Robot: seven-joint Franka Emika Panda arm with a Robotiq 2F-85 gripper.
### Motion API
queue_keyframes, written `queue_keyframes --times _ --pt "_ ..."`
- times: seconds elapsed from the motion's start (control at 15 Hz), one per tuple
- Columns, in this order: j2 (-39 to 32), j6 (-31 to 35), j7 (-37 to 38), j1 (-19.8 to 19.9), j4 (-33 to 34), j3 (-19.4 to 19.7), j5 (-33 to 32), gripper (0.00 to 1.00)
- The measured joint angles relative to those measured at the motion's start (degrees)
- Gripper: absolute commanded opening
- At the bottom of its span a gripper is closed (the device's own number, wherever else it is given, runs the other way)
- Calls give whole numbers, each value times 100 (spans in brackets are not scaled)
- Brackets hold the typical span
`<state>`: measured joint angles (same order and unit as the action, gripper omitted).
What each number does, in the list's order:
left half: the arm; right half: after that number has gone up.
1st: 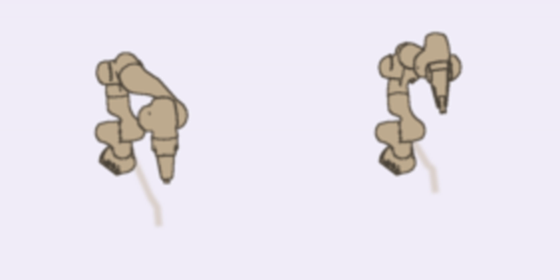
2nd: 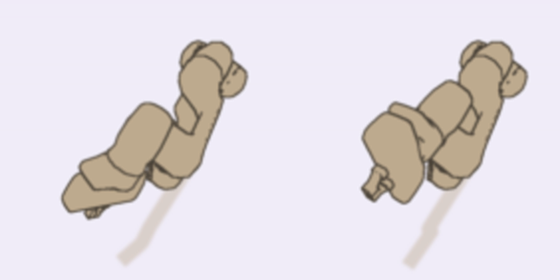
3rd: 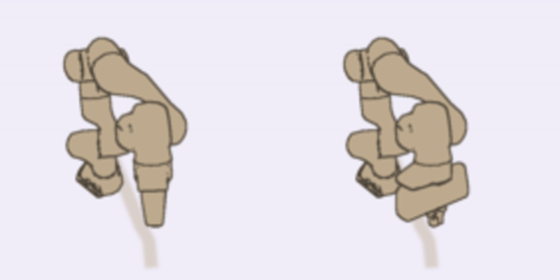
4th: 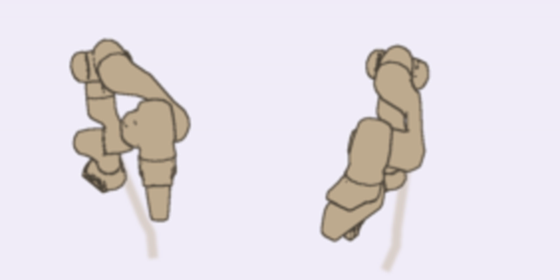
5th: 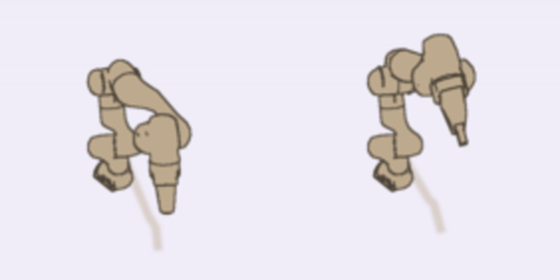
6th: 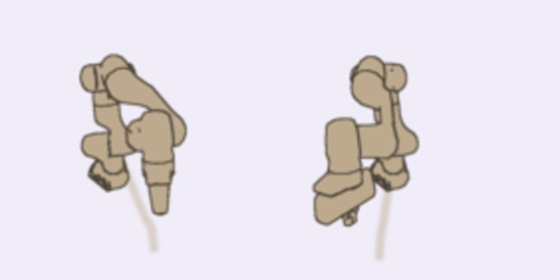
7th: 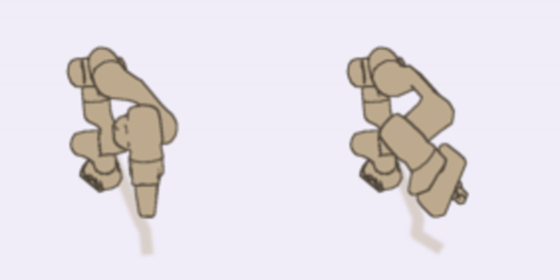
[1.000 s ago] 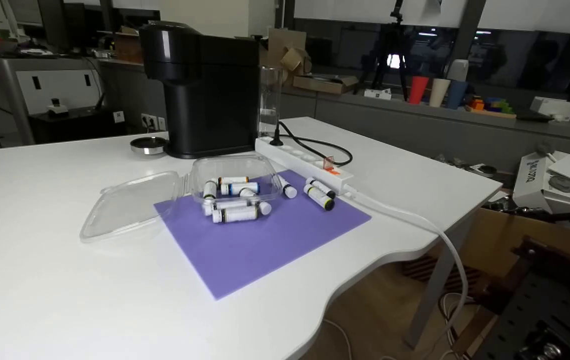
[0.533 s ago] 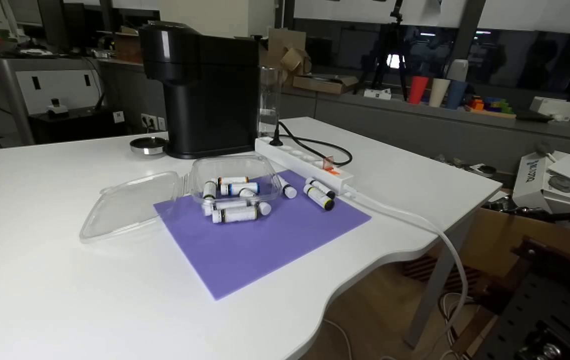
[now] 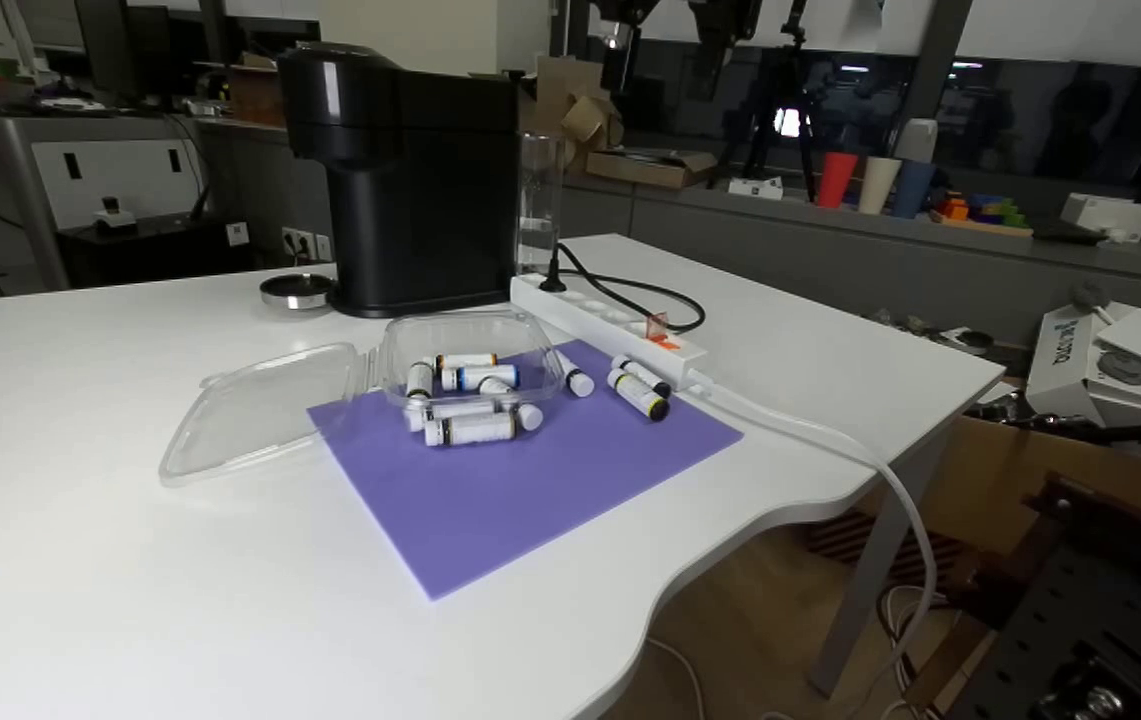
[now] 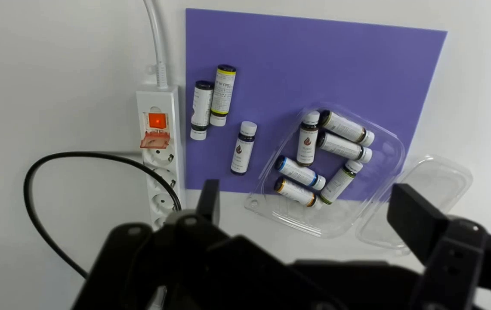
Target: Pick up one bottle from the table and place it inside the container on the left
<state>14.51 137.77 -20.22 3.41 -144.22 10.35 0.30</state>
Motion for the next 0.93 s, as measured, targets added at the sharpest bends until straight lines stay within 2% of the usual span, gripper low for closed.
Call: queue_keyframes --times 0.53,0.73,0.93 --pt "-239 148 233 234 -151 -59 -50 100" --pt "-595 539 293 420 -282 5 -67 100" --pt "-1070 1084 493 630 -359 48 -395 100"
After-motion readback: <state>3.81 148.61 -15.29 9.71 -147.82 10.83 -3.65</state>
